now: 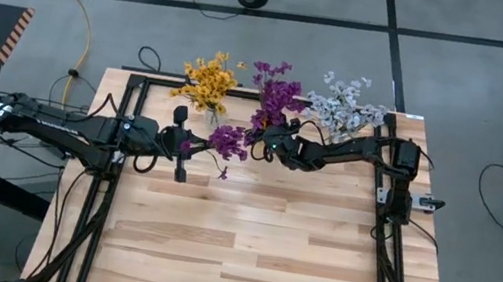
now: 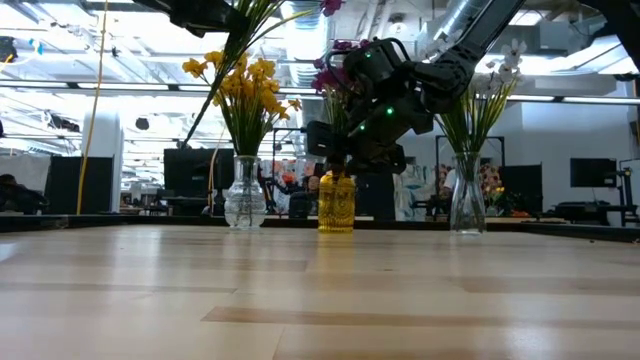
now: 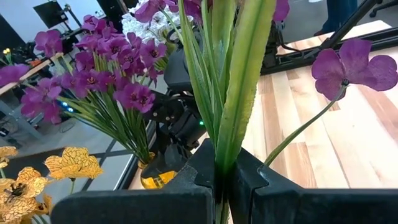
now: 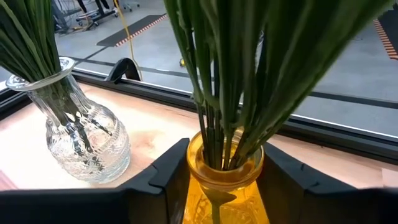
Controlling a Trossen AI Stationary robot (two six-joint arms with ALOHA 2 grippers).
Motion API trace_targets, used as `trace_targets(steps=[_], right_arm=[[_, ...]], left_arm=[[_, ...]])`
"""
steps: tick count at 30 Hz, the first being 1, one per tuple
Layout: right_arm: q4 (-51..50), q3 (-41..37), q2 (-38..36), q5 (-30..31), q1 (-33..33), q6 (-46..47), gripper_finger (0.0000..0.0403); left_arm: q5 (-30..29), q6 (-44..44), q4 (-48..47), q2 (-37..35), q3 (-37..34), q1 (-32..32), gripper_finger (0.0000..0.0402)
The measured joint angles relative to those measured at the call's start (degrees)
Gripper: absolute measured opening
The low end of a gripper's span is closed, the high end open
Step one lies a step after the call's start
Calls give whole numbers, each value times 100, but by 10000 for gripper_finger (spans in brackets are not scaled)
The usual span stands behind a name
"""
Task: Sort flowers into vase by color
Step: Put the purple flowers into the yellow vase
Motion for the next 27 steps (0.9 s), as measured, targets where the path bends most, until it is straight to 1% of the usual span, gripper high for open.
trace_targets(steps=[3,6,12,15,21,24,27], right_arm=[[-4,0,0,1,35,-21,176],[-4,0,0,-6,68,-20,170],[10,0,-2,-125,70,0,205],[17,0,-4,-304,71,3,203],[15,0,-9,-447,196,-192,171],[17,0,-9,-456,270,-269,172],[11,0,-9,-463,338,-278,189]], left_arm=[[2,-70,-2,0,0,0,0],[0,-74,-2,0,0,0,0],[0,-81,0,0,0,4,0],[0,-81,62,0,0,4,0],[0,196,663,2,0,4,0],[12,409,1090,2,0,56,0],[147,527,1509,2,0,207,0]])
